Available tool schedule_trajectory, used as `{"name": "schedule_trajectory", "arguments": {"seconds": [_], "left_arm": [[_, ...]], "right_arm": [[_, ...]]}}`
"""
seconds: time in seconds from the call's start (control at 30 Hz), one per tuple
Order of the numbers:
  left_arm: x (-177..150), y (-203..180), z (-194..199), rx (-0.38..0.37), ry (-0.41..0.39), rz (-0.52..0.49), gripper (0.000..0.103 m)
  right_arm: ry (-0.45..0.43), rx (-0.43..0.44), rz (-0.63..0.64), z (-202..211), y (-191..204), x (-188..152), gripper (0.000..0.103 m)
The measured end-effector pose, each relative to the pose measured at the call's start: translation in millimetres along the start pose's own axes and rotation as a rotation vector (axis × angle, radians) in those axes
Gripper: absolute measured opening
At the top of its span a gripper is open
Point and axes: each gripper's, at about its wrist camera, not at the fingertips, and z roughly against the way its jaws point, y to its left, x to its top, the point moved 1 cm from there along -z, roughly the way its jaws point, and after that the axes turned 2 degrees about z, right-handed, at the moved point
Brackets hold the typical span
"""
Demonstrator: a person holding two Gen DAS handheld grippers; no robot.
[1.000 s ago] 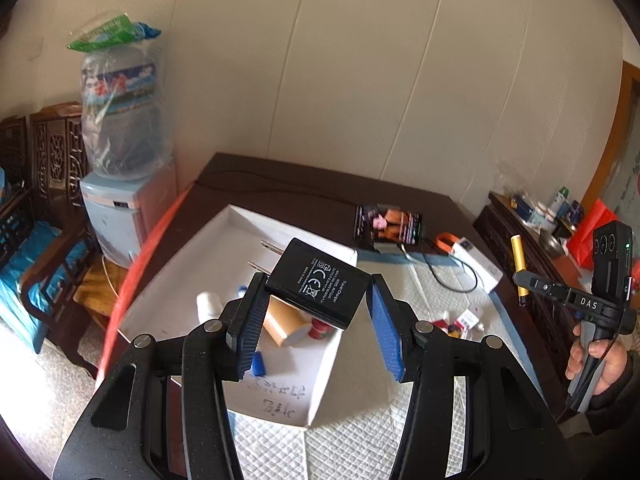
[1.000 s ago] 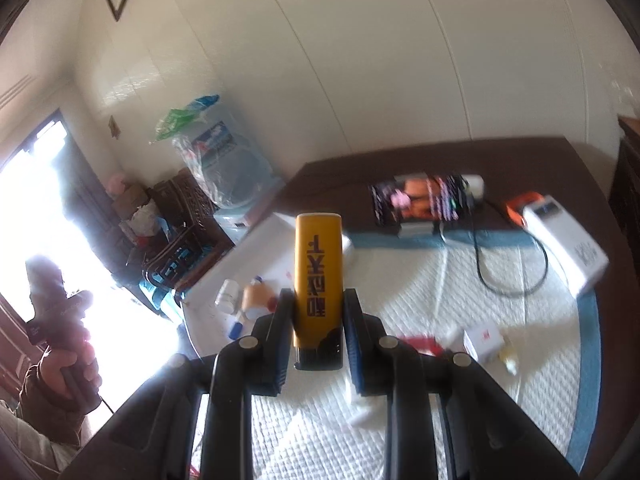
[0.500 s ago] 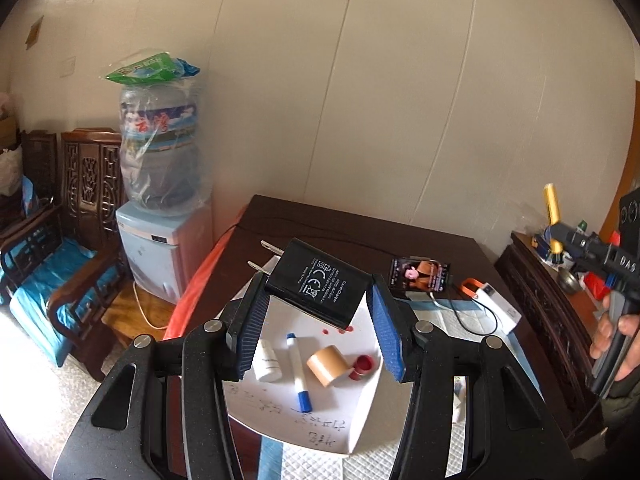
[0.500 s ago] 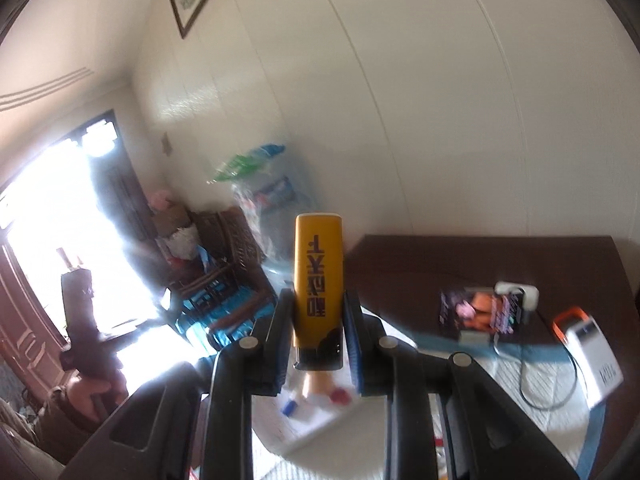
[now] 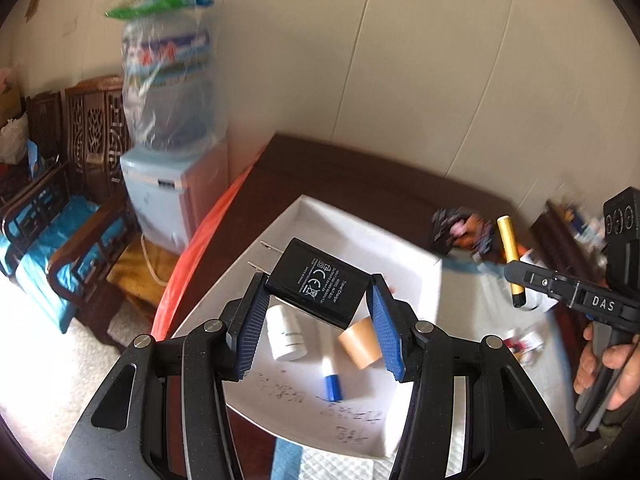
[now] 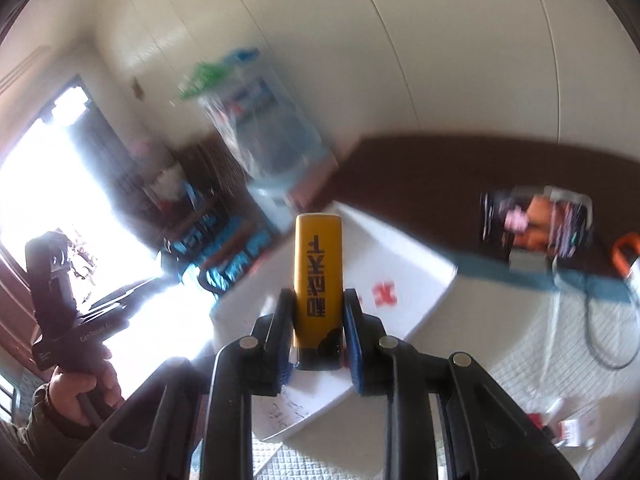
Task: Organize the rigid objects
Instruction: 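Carry the black charger and yellow lighter over the white tray, then open both grippers to drop the charger and lighter into the tray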
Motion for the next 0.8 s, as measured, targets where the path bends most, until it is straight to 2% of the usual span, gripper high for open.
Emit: {"name": "schedule_trajectory", "arguments": {"seconds": [0.1,0.4,0.8], "left_arm": [[-5,-6,-28,0.032,0.050,-0.018,0.050],[-20,-18,-78,0.033,0.150,-0.042,0.050],[-22,-8,-111,0.079,0.215,-0.010,0.050]], "right_arm": [[0.039,-0.039,0.020,-20,-8,-7,0.023],[0.127,-0.034,-0.031,-59,-20,-13,0.023],[0.182,0.004,-0.026,-83,-20,-20,0.024]]}}
